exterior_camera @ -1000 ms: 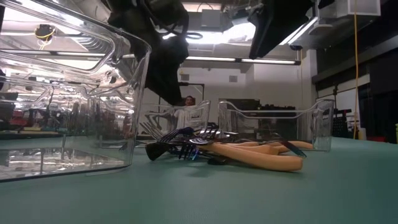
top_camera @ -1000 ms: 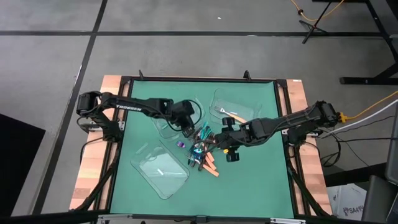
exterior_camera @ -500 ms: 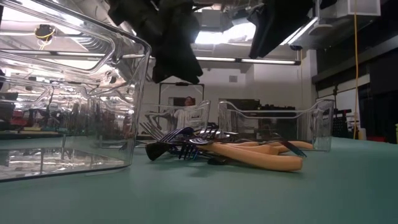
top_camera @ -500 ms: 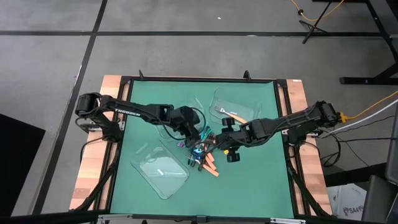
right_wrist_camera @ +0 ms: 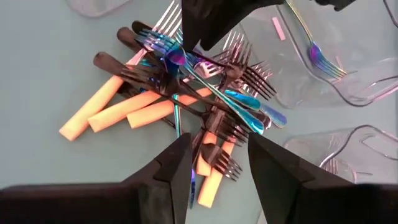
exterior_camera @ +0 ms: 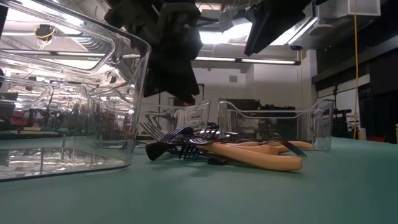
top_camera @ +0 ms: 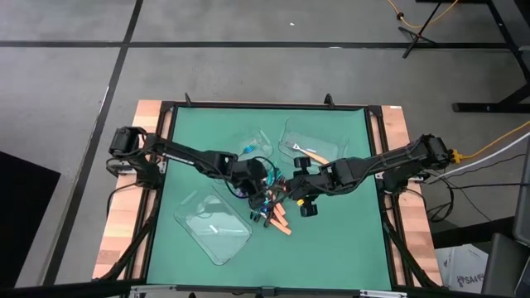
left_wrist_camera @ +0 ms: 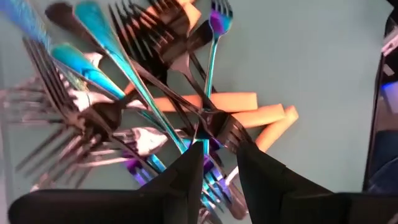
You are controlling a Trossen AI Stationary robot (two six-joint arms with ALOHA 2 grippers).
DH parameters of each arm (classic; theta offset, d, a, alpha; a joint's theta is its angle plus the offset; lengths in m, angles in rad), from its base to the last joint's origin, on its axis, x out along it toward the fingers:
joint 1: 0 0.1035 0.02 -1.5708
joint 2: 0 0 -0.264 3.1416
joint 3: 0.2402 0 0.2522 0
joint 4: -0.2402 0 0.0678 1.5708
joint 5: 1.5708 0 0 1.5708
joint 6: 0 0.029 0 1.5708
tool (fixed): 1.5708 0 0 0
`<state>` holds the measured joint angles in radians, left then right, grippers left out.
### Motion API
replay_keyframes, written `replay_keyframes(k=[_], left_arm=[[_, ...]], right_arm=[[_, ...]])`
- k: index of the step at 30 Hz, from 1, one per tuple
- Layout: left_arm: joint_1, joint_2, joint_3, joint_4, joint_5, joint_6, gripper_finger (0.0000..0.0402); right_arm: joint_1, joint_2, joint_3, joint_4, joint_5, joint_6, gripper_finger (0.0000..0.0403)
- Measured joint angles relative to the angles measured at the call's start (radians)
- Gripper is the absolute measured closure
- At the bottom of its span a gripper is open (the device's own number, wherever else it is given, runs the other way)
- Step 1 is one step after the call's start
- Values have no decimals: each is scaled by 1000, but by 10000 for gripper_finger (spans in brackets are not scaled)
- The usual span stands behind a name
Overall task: Sort silverware by color (type)
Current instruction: Put the blue fork into the top left transparent bin
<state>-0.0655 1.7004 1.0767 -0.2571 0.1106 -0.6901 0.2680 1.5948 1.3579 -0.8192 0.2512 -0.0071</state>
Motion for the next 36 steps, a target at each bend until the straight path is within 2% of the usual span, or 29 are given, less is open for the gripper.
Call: replay_keyframes(k=[4, 11, 22, 28, 36], left_arm=[[-22, 0, 0, -8, -9, -41, 310], [-1, 0, 0, -140, -175, -40, 310], [119, 0, 0, -250, -228, 69, 310], [189, 0, 0, -264, -218, 116, 310], [164, -14, 0, -207, -85, 76, 310]], right_arm=[[0, 0, 0, 0, 0, 1, 258], [0, 0, 0, 1, 0, 2, 258], [0, 0, 0, 1, 0, 2, 258], [0, 0, 0, 1, -1, 2, 258], [0, 0, 0, 2, -1, 2, 258]])
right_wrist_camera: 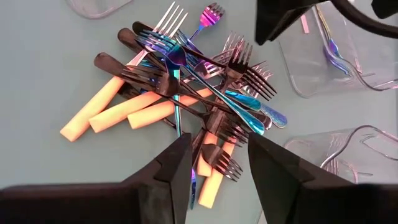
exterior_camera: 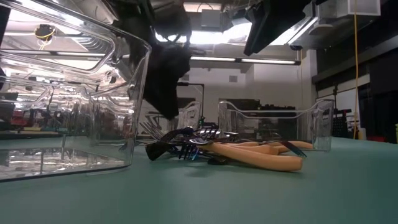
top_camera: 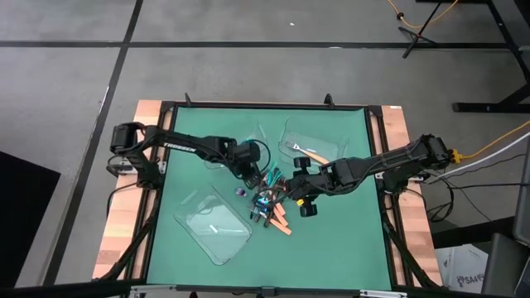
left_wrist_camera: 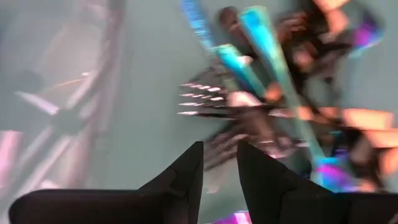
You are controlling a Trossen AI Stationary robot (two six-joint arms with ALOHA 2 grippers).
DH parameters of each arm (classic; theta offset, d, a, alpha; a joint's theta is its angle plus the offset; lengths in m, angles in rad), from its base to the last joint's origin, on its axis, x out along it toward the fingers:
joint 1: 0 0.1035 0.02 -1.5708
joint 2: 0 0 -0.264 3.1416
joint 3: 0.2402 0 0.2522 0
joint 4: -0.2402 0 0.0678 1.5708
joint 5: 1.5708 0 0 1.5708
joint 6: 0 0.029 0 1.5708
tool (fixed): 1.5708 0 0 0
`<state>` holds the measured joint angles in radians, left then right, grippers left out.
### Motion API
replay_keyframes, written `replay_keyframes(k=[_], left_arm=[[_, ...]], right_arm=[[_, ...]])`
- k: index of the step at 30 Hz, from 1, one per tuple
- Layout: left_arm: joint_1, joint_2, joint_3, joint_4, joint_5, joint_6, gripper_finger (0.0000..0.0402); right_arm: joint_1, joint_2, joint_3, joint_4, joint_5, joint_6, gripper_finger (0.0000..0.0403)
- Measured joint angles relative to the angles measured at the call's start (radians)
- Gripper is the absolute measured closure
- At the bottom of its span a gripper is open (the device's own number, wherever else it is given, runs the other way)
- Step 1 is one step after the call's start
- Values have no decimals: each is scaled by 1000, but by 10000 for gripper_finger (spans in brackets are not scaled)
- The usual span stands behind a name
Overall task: Sort silverware by color (type)
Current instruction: Put the blue fork into the top left transparent bin
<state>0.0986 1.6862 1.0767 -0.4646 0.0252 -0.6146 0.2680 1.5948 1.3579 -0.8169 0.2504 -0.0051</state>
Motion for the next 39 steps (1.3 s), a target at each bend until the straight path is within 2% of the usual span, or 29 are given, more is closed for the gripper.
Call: replay_keyframes(k=[7, 13, 17, 39], left_arm=[[-106, -3, 0, 149, 17, -88, 310], [-178, -3, 0, 167, -86, -139, 310], [-206, 7, 0, 171, -120, -163, 310], [-229, 154, 0, 259, -121, -196, 310]], right_arm=[[0, 0, 0, 5, -1, 9, 258], [0, 0, 0, 5, -2, 30, 258], [0, 0, 0, 5, -3, 30, 258], [0, 0, 0, 9, -1, 27, 258]])
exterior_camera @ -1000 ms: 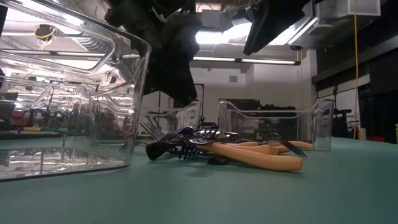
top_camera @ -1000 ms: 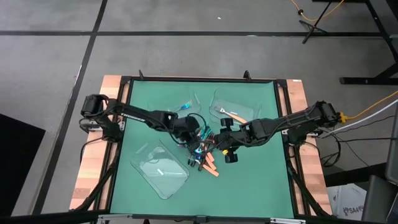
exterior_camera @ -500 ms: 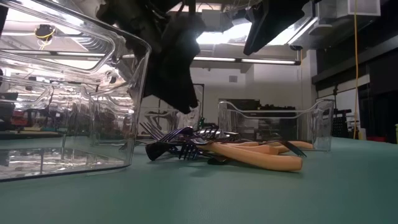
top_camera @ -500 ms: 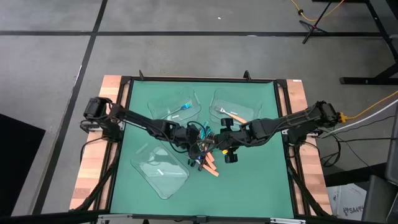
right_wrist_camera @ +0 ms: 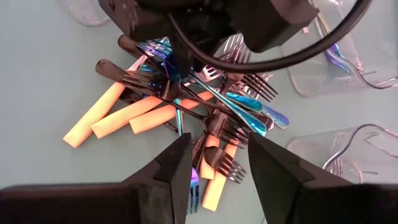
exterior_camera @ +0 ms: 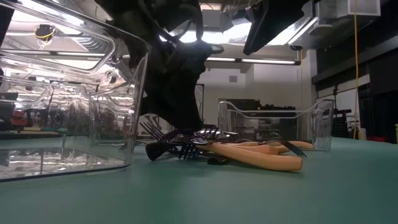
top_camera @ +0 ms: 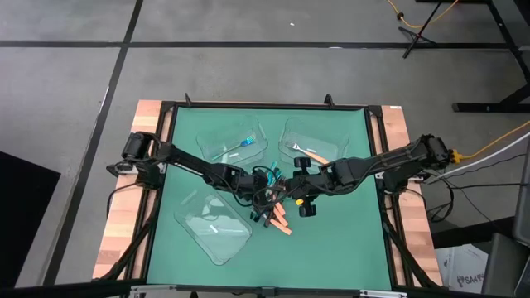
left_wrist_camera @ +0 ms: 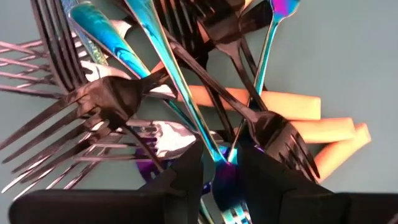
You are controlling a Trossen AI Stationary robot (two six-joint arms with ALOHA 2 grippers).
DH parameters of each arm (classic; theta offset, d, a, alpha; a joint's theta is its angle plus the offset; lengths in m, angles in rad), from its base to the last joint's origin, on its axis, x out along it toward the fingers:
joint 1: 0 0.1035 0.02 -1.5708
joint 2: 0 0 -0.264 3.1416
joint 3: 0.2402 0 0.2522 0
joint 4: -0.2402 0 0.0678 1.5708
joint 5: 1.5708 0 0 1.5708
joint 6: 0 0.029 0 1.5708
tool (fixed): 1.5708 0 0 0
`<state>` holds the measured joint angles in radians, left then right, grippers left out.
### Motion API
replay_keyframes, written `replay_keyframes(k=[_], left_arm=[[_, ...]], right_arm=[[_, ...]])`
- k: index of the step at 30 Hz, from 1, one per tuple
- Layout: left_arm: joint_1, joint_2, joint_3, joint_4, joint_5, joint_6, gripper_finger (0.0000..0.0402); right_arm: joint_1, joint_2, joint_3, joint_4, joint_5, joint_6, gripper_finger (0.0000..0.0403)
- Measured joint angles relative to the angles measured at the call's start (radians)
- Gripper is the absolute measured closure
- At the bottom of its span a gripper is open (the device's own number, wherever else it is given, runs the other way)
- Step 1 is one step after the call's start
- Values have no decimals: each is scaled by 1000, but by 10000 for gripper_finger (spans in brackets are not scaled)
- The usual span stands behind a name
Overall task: Sort silverware by color (type)
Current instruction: Put the blue fork into the top left transparent bin
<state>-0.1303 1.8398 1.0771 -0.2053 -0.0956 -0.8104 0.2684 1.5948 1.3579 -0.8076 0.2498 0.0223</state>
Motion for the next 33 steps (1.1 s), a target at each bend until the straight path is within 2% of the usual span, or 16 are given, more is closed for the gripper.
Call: replay_keyframes(k=[22, 33], left_arm=[[1, 33, 0, 8, -15, 0, 312], [1, 33, 0, 7, -19, 0, 376]], right_arm=[[0, 0, 0, -1, 0, 0, 258], [0, 0, 0, -3, 2, 0, 258]])
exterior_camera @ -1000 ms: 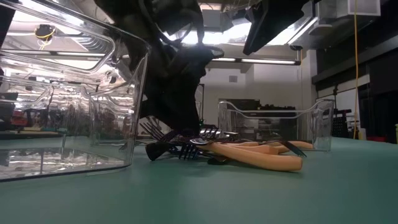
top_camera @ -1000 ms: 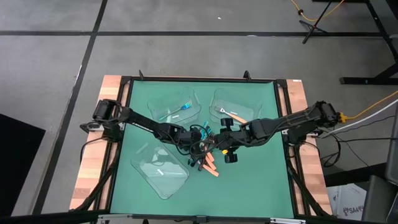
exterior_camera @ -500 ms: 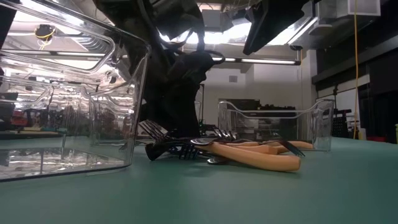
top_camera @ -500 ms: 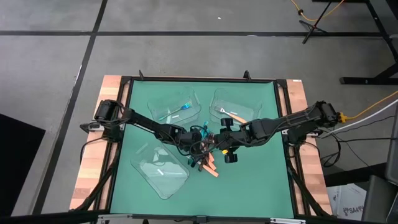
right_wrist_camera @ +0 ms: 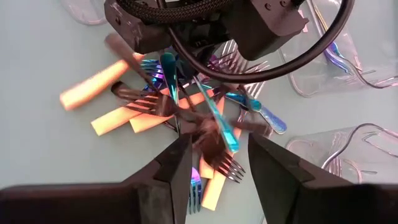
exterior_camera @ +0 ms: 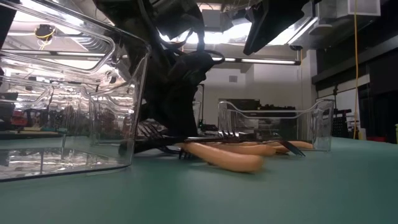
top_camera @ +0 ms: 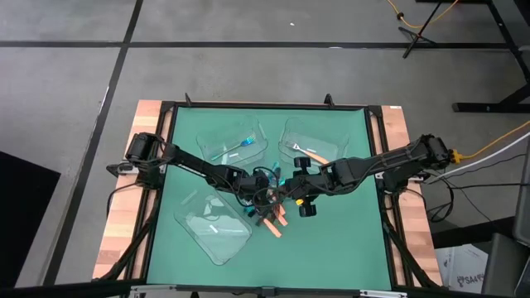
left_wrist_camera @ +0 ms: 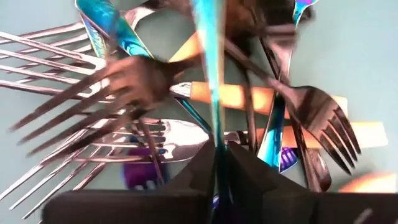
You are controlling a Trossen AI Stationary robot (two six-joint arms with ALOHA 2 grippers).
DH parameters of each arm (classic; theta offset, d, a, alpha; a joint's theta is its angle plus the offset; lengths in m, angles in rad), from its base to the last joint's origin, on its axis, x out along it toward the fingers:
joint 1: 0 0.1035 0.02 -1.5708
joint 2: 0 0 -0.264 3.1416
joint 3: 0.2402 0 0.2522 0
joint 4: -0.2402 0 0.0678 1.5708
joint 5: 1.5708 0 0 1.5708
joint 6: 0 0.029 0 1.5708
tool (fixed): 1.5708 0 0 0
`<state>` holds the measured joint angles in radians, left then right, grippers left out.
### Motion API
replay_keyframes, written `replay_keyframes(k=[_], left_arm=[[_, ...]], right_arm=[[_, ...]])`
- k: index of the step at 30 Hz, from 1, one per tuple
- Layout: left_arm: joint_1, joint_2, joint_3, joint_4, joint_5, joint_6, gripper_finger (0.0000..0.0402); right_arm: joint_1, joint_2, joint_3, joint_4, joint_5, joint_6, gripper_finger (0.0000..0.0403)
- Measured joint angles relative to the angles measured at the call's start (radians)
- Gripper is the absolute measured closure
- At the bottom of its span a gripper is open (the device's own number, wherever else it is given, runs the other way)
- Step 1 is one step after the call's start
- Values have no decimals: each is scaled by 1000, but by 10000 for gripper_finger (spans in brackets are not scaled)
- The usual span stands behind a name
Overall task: Sort silverware by color (type)
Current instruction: Put the blue fork into the top left transparent bin
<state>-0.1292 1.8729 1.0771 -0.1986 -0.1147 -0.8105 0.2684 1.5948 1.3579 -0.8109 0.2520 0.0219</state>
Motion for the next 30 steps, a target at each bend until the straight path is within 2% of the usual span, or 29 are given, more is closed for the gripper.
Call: replay_keyframes(k=[4, 13, 20, 30], left_arm=[[5, 0, 0, 1, 0, 0, 391], [29, -9, 0, 20, 39, -1, 392], [60, -74, -1, 26, 91, 5, 392], [123, -185, -1, 28, 316, 8, 392]], right_arm=[[0, 0, 0, -2, 0, 0, 258], [0, 0, 0, -3, 0, 0, 258], [0, 0, 0, -9, -9, -5, 258], [0, 0, 0, 95, -10, -81, 258]])
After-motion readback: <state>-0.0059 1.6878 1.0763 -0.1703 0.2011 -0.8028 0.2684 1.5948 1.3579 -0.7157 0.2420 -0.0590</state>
